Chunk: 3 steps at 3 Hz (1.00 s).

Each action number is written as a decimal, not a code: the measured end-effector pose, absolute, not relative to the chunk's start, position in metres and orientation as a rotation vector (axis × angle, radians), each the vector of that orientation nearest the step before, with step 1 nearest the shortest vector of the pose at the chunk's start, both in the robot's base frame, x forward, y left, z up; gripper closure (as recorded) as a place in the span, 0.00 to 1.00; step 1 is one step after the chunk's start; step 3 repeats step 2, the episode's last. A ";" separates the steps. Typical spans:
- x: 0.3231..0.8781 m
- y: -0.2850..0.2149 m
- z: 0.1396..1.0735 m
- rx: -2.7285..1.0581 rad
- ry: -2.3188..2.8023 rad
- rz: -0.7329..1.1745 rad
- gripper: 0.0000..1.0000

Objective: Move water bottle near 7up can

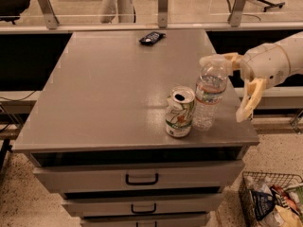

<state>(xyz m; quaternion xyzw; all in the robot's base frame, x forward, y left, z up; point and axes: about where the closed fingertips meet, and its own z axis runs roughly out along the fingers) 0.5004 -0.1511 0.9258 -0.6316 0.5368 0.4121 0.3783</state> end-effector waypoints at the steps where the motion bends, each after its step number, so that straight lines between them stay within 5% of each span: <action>1: 0.512 -0.172 0.964 -1.634 1.434 0.939 0.00; 3: 0.528 -0.187 0.995 -1.588 1.421 0.818 0.00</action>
Offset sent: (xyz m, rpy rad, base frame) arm 0.0089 -0.0164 0.0316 -0.0663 -0.0341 -0.0424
